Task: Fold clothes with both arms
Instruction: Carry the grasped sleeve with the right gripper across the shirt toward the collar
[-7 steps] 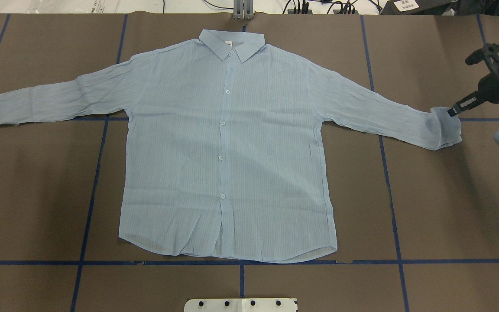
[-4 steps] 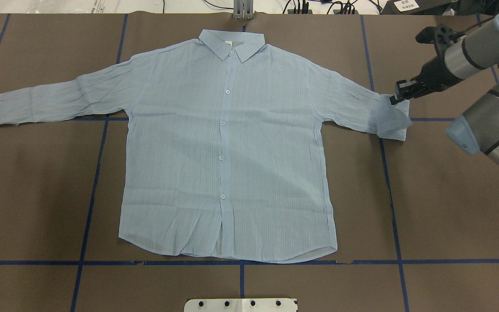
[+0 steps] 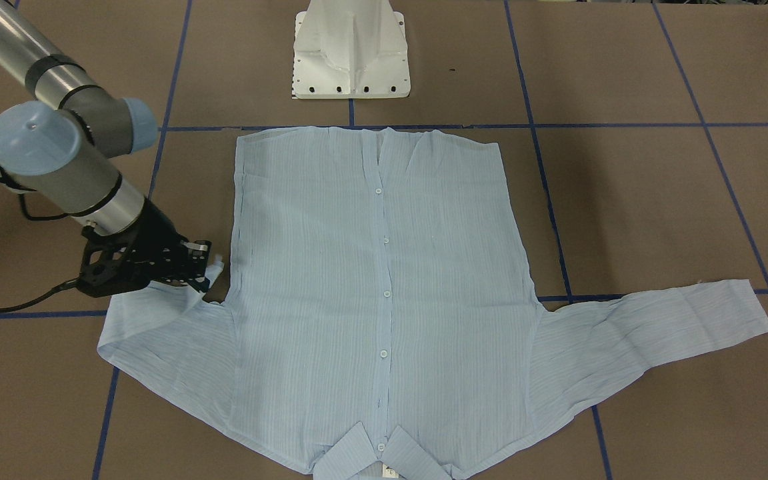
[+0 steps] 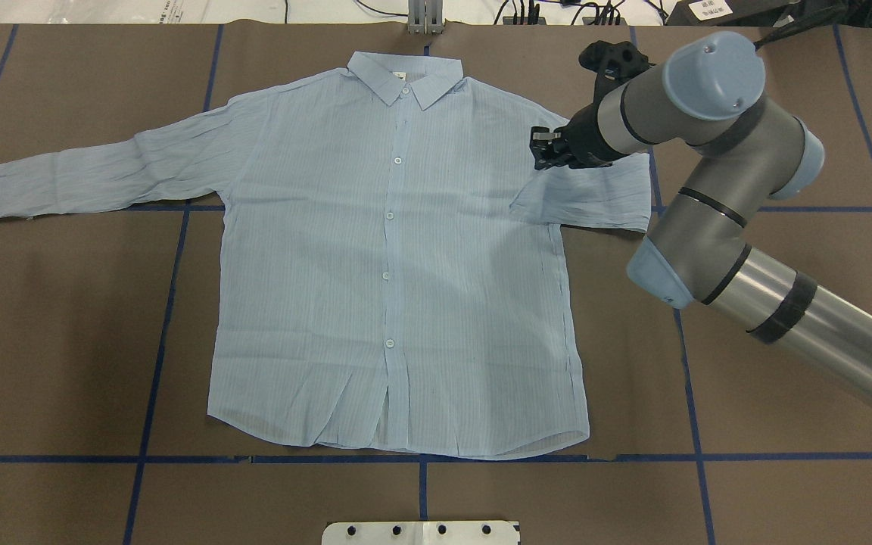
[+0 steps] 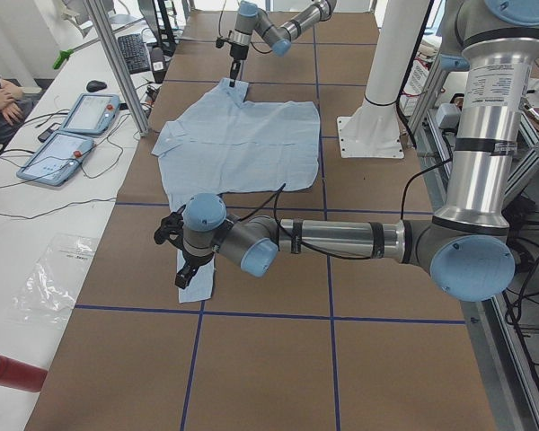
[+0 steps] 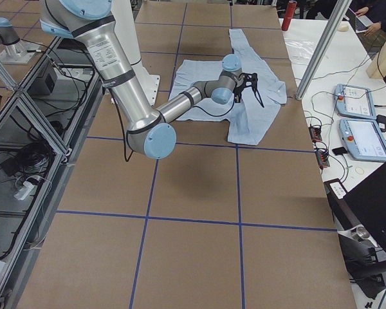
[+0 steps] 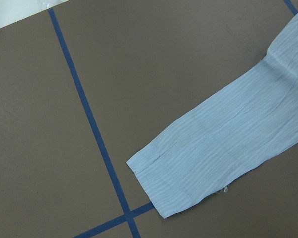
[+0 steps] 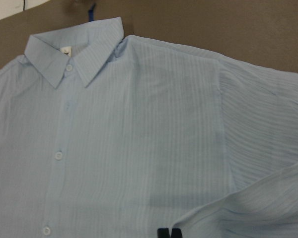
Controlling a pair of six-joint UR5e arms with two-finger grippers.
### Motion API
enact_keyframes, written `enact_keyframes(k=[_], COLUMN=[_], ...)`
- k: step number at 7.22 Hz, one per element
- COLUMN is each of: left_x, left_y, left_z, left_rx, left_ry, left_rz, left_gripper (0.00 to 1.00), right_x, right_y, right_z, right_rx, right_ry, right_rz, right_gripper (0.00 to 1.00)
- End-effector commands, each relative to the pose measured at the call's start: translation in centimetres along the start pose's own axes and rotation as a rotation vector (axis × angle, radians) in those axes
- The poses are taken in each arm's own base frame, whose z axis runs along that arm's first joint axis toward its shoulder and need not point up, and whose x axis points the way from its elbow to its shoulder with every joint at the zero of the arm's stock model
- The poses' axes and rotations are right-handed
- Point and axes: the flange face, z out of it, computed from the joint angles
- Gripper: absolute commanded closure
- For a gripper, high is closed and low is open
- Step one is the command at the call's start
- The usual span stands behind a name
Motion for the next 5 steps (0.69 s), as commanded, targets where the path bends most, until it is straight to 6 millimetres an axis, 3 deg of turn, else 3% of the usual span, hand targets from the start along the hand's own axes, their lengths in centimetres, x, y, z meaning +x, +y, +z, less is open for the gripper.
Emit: enact_keyframes(k=[1, 2, 3, 5], left_x=[-0.6, -1.4, -2.4, -3.1], left_y=[-0.1, 0.4, 1.3, 1.3], left_z=[0.6, 1.5, 2.5, 3.2], left_rx=[-0.007, 0.001, 0.006, 0.004], left_ry=[0.0, 0.001, 0.0, 0.0], left_rz=[-0.006, 0.002, 0.005, 0.005], left_gripper=[0.01, 0.01, 0.01, 0.01], right_x=[-7.9, -11.3, -15.1, -20.9], right_y=[-1.2, -2.0, -2.6, -0.9], right_z=[-1.2, 0.5, 3.8, 8.1], right_rx=[0.095, 0.087, 0.071, 0.044], right_ry=[-0.073, -0.075, -0.047, -0.014], right_rz=[0.024, 0.02, 0.014, -0.006], right_gripper=[1.0, 1.0, 1.0, 1.0])
